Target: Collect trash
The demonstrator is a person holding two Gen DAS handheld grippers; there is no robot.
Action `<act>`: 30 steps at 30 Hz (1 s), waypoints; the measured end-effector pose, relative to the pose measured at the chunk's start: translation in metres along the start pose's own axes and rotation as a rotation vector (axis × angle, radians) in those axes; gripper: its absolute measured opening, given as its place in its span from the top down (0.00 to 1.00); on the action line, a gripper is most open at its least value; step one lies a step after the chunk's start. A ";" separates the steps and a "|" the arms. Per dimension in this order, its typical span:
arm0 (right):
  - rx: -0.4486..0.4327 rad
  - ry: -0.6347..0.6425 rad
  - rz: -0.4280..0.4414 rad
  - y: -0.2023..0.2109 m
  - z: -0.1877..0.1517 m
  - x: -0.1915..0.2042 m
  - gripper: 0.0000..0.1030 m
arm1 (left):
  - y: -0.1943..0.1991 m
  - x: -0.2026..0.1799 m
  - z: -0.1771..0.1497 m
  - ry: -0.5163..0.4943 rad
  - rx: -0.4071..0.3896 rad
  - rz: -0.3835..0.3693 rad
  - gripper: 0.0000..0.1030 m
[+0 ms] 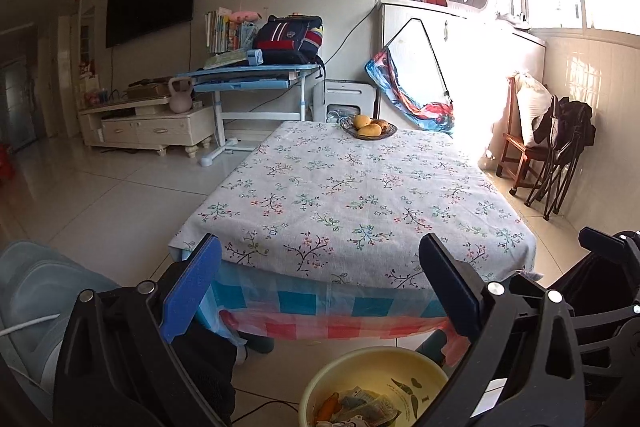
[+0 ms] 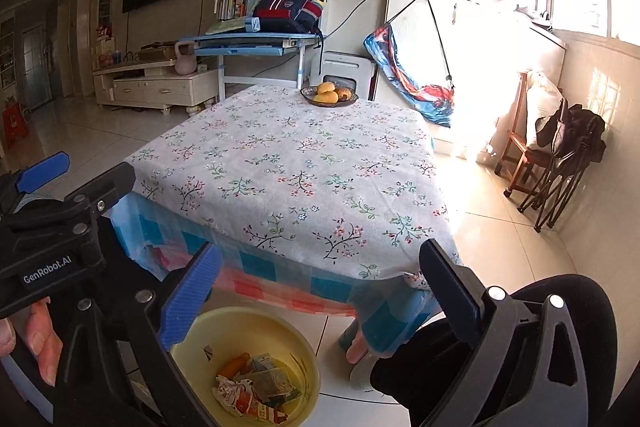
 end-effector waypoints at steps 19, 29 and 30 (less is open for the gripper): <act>-0.071 -0.070 -0.058 0.009 0.014 -0.015 0.07 | 0.021 -0.008 0.022 0.028 -0.080 0.032 0.07; -0.082 -0.074 -0.085 0.011 0.016 -0.019 0.07 | 0.027 0.004 0.030 0.059 -0.095 0.060 0.07; -0.084 -0.074 -0.086 0.012 0.017 -0.019 0.07 | 0.027 0.007 0.030 0.068 -0.092 0.059 0.07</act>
Point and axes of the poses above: each gripper's, at about its wrist camera, not at the fingertips, and y roughly against the way its jaws point, x to its left, z to its top, the point moved 8 cm from there along -y, roughly the way its jaws point, and after that the axes turned 11 degrees about x, right-handed, at the moved point
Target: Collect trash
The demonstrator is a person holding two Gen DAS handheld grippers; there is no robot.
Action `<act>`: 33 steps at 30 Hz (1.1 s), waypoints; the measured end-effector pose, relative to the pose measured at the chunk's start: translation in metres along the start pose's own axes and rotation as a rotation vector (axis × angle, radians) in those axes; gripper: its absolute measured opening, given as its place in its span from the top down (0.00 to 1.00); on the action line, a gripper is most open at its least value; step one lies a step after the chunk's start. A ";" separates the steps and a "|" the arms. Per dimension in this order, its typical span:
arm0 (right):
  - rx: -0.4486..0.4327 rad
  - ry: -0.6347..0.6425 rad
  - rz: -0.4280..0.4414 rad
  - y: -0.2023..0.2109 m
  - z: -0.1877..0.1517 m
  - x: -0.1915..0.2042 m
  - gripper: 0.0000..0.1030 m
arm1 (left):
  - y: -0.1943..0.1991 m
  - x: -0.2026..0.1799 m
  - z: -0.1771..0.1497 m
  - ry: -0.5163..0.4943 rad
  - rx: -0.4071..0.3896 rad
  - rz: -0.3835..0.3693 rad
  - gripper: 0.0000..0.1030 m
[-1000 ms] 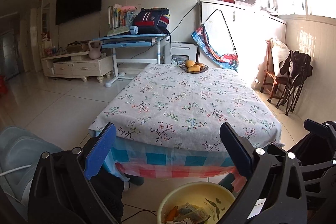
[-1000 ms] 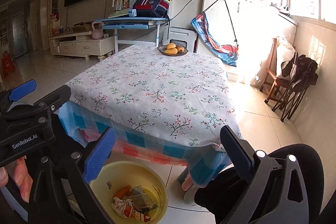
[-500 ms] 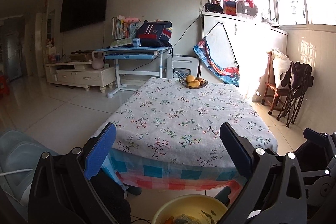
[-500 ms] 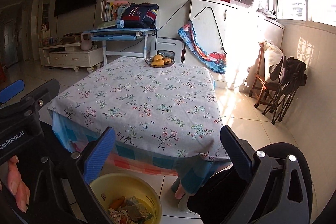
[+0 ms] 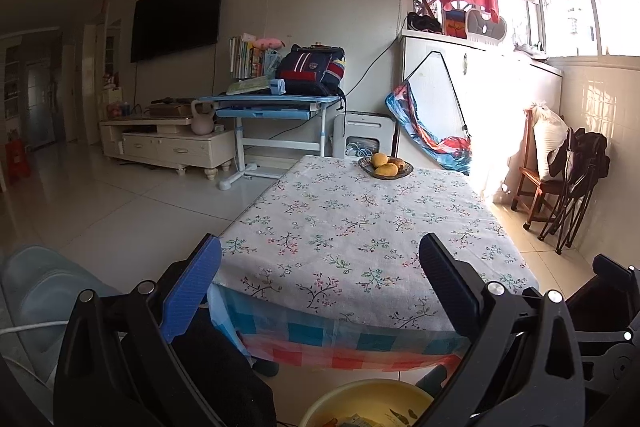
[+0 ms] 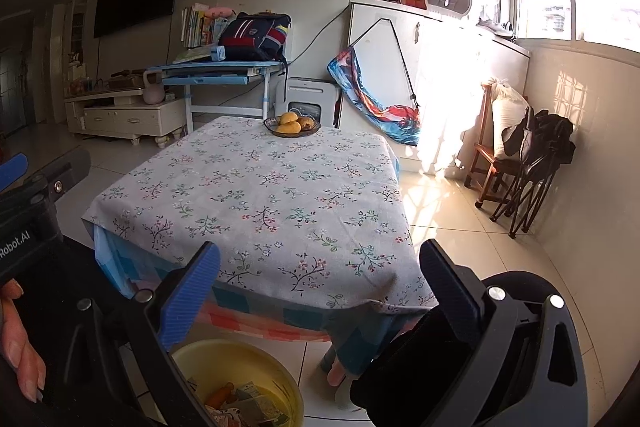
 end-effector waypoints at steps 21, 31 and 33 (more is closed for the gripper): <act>-0.014 -0.029 -0.003 0.005 0.003 -0.003 0.07 | 0.002 0.000 0.000 -0.030 0.022 0.023 0.07; -0.013 -0.029 0.000 0.004 0.003 -0.003 0.07 | 0.003 -0.005 -0.001 -0.057 0.017 0.037 0.07; -0.012 -0.028 0.001 0.004 0.004 -0.003 0.07 | 0.003 -0.006 -0.001 -0.062 0.017 0.039 0.07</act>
Point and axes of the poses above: each gripper's, at about its wrist camera, not at the fingertips, and y roughly against the way its jaws point, x to its left, z to its top, the point moved 8 cm from there along -y, roughly the way its jaws point, and after that the axes turned 11 degrees about x, right-handed, at the moved point
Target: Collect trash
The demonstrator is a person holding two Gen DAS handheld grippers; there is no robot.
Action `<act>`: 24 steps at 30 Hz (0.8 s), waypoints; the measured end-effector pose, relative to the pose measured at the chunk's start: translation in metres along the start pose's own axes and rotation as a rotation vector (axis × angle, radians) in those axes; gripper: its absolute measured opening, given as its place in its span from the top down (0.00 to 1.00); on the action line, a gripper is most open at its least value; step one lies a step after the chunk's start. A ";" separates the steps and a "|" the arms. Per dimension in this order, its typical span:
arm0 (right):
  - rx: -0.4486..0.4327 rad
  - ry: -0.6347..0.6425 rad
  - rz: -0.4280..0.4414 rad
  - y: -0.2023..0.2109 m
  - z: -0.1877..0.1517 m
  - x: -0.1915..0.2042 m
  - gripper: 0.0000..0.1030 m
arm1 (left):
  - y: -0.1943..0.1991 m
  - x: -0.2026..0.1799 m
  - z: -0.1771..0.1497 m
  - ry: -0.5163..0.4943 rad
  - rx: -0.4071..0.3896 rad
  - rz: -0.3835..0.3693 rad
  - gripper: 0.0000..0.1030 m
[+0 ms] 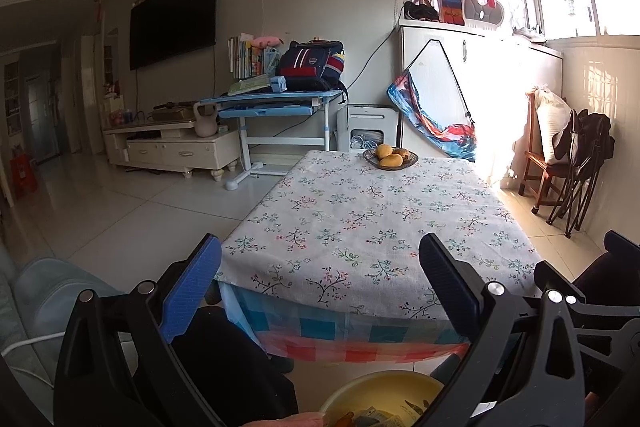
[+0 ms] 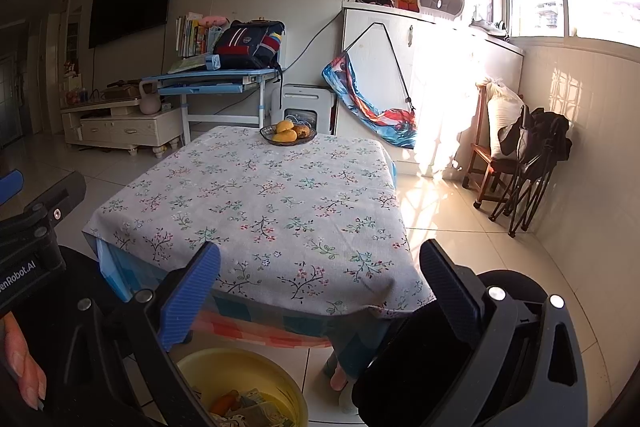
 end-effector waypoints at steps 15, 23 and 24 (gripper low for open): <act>0.006 0.003 0.004 -0.001 0.000 0.003 0.07 | 0.001 0.000 0.001 -0.009 -0.006 0.008 0.07; 0.007 0.004 0.005 -0.002 0.001 0.004 0.07 | 0.002 0.002 0.000 -0.021 -0.009 0.018 0.07; 0.007 0.005 0.004 -0.002 0.001 0.004 0.07 | 0.002 0.001 0.000 -0.021 -0.009 0.018 0.07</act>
Point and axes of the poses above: each gripper's, at about its wrist camera, not at the fingertips, and y roughly against the way its jaws point, x to its left, z to its top, the point moved 8 cm from there along -y, roughly the way its jaws point, and after that the axes turned 11 degrees about x, right-handed, at the moved point
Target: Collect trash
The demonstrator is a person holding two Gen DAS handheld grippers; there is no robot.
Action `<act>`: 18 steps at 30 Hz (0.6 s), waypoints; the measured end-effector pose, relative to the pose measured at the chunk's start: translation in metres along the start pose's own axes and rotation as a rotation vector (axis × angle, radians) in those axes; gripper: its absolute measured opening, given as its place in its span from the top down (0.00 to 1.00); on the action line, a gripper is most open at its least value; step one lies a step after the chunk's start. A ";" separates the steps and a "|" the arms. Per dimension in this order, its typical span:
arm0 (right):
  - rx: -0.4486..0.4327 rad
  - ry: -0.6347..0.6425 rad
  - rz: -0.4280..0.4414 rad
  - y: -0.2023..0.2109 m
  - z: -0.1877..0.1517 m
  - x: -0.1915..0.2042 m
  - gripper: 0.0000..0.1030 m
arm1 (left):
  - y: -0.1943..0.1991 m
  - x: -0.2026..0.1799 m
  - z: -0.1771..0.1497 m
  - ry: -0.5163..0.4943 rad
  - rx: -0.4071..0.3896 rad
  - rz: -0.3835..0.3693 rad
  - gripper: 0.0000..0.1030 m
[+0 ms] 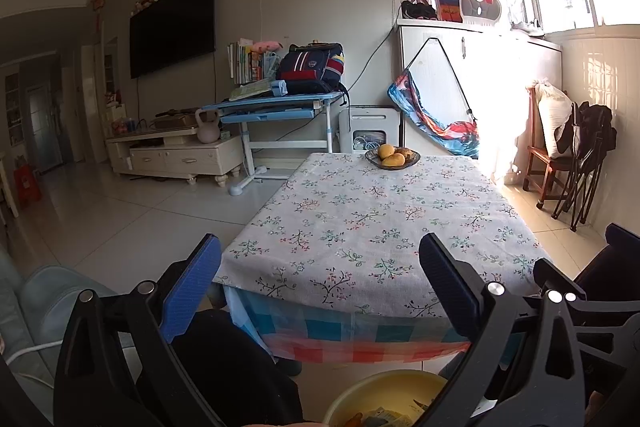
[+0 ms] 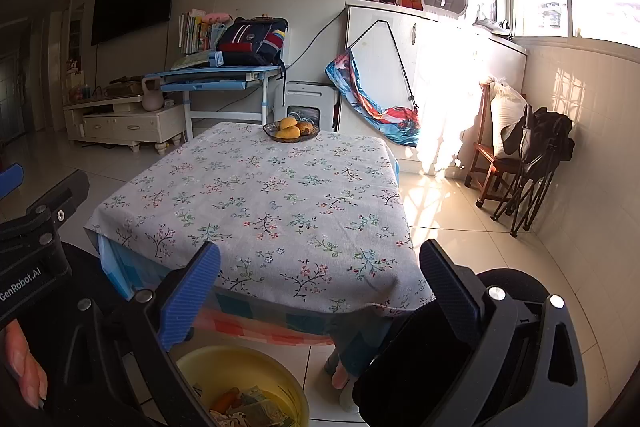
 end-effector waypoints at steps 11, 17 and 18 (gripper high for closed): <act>0.003 0.011 0.001 -0.001 -0.002 0.005 0.07 | -0.002 -0.001 -0.004 -0.009 0.001 -0.013 0.07; 0.006 0.019 0.002 -0.002 -0.002 0.005 0.07 | -0.002 -0.004 -0.007 -0.030 -0.006 -0.007 0.07; 0.008 0.021 0.002 -0.003 -0.002 0.005 0.07 | -0.001 -0.004 -0.006 -0.030 -0.005 -0.005 0.07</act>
Point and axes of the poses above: each gripper's, at about its wrist camera, not at the fingertips, and y roughly against the way its jaws point, x to its left, z to its top, the point moved 8 cm from there along -y, roughly the way its jaws point, and after that the axes turned 11 degrees about x, right-handed, at the moved point
